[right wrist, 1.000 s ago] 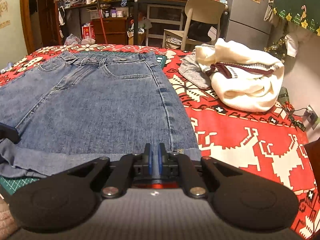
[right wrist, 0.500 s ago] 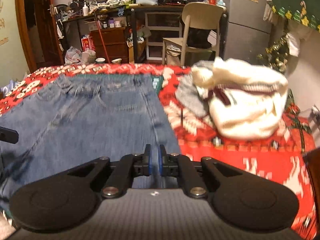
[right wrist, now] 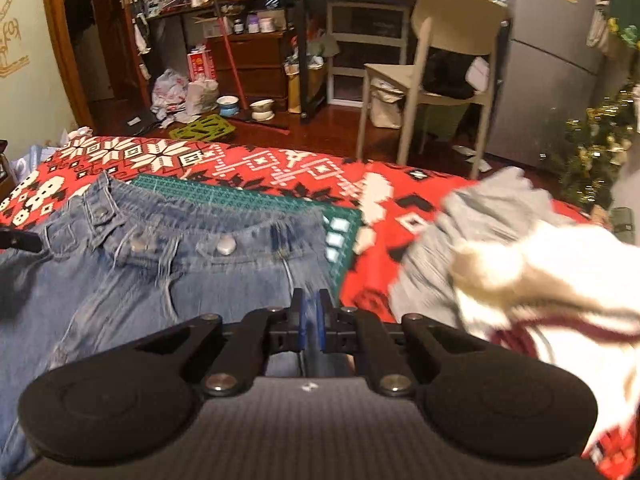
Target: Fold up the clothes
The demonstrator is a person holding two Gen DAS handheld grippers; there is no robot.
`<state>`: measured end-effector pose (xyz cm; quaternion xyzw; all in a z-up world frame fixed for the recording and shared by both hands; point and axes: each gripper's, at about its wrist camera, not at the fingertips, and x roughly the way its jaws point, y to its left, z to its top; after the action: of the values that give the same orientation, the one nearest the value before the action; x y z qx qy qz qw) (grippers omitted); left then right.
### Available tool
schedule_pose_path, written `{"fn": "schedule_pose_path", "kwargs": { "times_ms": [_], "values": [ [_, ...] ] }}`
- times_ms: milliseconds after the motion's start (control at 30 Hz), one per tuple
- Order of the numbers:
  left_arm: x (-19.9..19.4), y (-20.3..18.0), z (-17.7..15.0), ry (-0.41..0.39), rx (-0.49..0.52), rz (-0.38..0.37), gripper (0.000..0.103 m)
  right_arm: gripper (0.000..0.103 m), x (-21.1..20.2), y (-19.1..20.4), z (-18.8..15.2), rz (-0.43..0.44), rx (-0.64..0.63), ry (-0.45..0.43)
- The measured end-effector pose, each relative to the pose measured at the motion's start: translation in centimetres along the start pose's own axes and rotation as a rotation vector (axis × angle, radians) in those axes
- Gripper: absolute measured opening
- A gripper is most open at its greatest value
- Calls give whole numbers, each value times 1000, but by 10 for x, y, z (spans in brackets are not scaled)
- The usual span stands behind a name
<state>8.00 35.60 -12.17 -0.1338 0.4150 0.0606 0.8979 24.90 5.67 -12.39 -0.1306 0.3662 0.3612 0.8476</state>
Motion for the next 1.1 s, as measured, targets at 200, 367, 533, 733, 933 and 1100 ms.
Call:
{"fn": "schedule_pose_path", "kwargs": {
  "times_ms": [200,367,533,733,933,1100],
  "values": [
    [29,5,16,23,25,5,5,4,53,0,16,8,31,60],
    [33,4,25,17,50,-1,5,4,66,-11,26,3,84,39],
    [45,9,39,13,59,-20,5,4,76,-13,43,12,76,28],
    [49,23,50,28,11,-71,5,4,98,-11,50,-14,58,35],
    [32,41,60,-36,-10,-42,18,14,91,-19,46,-9,84,22],
    [53,57,68,2,-47,-60,20,17,95,-28,43,31,132,31]
  ]
}}
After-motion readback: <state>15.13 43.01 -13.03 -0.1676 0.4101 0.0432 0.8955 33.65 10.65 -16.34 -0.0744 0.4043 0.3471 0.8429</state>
